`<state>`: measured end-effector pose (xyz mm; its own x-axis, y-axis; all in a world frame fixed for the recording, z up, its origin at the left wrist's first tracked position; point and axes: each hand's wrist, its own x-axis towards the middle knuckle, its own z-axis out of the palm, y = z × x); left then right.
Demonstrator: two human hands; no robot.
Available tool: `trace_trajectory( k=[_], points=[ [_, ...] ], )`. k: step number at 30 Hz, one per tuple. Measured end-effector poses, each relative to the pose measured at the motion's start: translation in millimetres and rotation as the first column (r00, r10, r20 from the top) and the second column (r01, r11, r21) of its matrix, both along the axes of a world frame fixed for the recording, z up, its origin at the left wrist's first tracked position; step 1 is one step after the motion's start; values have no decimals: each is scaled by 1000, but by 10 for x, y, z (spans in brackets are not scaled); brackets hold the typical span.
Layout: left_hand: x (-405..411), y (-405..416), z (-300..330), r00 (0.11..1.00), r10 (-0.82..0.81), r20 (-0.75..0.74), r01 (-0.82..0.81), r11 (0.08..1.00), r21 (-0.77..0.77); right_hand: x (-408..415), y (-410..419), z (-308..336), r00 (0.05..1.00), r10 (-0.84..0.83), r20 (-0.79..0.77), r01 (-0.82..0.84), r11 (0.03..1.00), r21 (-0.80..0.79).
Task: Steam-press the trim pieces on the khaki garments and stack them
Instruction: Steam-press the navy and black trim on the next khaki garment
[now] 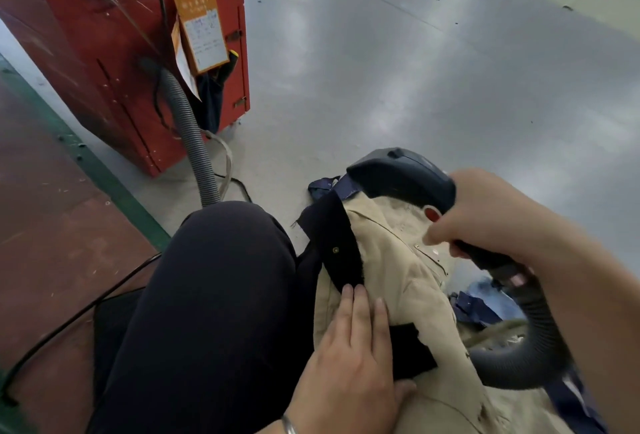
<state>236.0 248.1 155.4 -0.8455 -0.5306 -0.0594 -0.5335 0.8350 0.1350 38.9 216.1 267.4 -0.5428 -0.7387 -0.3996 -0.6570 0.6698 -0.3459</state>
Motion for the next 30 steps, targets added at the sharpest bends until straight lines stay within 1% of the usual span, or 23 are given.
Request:
trace_trajectory(
  k=[6, 9, 13, 16, 19, 22, 25, 27, 30],
  points=[
    [-110, -37, -30, 1000, -1, -6, 0, 999, -43, 97, 532, 89, 988, 48, -150, -43, 998, 37],
    [-144, -23, -65, 999, 3, -37, -6, 997, -75, 150, 587, -9, 992, 61, -107, -53, 995, 84],
    [-142, -4, -91, 998, -8, -57, 4, 996, -85, 142, 433, -201, 998, 43, -43, -36, 989, 142],
    [-144, -14, -113, 996, -21, -84, 13, 995, -103, 114, 173, -312, 995, 61, -75, -52, 991, 123],
    [-152, -14, -88, 997, -7, -77, 0, 996, -92, 107, -191, -366, 990, 89, -109, -77, 991, 109],
    [-139, -25, -85, 996, -15, -93, 7, 996, -87, 7, -409, -275, 997, 37, -62, -33, 997, 72],
    [-118, -46, -104, 996, 2, -89, -10, 996, -89, -141, -261, -24, 999, -2, -42, 4, 999, 39],
    [-113, -40, -125, 995, 5, -95, -14, 995, -95, -164, -11, 128, 996, 17, -84, -14, 999, 40],
    [-129, -19, -162, 993, -1, -114, -12, 994, -111, -87, 348, 187, 967, 105, -231, -84, 992, 99]
  ],
)
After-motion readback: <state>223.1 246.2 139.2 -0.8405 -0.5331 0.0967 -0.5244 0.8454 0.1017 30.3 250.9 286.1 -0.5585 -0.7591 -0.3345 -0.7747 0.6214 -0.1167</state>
